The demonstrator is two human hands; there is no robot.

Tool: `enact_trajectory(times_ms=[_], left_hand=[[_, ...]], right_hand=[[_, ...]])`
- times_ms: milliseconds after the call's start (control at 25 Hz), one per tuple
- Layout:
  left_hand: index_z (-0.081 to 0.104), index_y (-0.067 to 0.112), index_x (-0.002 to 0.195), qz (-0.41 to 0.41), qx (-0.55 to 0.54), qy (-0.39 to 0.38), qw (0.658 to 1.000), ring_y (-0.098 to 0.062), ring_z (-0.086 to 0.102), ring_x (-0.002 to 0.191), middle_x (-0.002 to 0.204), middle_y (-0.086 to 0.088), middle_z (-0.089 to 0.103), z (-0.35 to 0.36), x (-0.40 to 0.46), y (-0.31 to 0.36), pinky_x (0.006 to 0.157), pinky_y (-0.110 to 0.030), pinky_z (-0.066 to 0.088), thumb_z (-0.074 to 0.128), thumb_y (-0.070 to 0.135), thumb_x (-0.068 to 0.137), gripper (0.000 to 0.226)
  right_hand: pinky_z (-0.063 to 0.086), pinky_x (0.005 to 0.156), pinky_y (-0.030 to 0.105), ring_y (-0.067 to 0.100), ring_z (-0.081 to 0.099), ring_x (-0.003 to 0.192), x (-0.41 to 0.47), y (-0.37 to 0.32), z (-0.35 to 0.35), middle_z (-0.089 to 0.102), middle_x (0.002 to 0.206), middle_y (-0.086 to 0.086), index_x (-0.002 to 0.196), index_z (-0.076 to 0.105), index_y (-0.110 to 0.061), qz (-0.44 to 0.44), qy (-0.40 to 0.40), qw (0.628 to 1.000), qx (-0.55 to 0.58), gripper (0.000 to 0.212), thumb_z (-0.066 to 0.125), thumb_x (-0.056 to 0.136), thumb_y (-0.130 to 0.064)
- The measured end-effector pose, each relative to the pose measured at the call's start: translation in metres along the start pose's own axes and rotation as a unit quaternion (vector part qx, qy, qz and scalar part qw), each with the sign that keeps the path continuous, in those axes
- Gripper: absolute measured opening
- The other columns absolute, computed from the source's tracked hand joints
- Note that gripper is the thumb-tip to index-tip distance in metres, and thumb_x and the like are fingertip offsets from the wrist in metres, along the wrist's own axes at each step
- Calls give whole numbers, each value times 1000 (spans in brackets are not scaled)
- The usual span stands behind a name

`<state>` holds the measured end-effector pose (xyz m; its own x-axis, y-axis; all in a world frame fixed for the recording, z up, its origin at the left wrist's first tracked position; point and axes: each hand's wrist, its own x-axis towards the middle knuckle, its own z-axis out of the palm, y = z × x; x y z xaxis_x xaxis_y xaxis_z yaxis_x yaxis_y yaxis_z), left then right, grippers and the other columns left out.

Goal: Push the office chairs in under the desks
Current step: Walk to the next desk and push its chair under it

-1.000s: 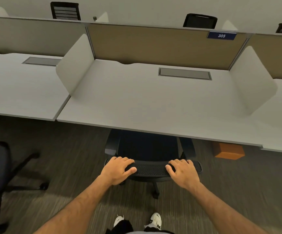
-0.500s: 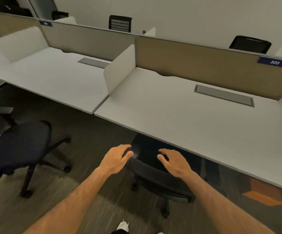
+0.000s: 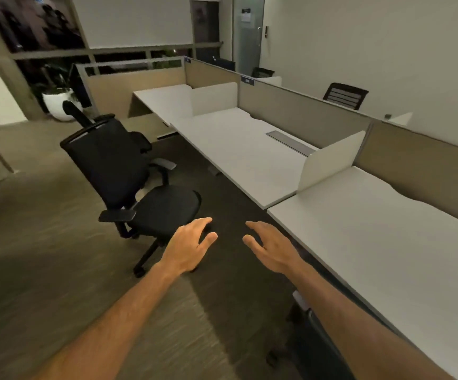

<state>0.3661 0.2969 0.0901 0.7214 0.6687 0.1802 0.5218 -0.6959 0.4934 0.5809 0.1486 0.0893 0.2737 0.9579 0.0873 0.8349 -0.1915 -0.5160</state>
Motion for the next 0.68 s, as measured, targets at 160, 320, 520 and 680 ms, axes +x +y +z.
enact_trajectory(times_ms=[160,320,520,680], left_hand=[[42,19,153,-22,53,58,997,-17,42,143,155,0,47,-101,-7,-80,118,-43,33,39,60,102,65],[42,18,153,-51,86,118,988,-20,41,144,156,-3,46,-191,-17,-160,117,-43,32,33,65,100,71],[32,19,159,-78,123,154,977,-19,25,153,164,-4,34,-278,-21,-250,123,-44,19,33,61,103,70],[26,24,161,-105,124,178,970,-18,17,155,167,-3,27,-331,-9,-311,125,-45,11,27,68,101,75]], right_hand=[[23,122,38,16,22,153,82,-107,23,37,162,1,155,34,-25,-92,1,996,10,66,31,102,-64],[20,123,37,15,18,154,158,-206,46,36,162,0,156,33,-22,-178,23,984,16,77,23,98,-71],[19,126,44,13,8,156,245,-315,86,27,166,-2,159,29,-21,-247,50,968,12,77,22,98,-69],[11,127,45,8,-4,156,313,-385,114,15,169,-6,161,23,-24,-291,68,954,20,70,27,103,-64]])
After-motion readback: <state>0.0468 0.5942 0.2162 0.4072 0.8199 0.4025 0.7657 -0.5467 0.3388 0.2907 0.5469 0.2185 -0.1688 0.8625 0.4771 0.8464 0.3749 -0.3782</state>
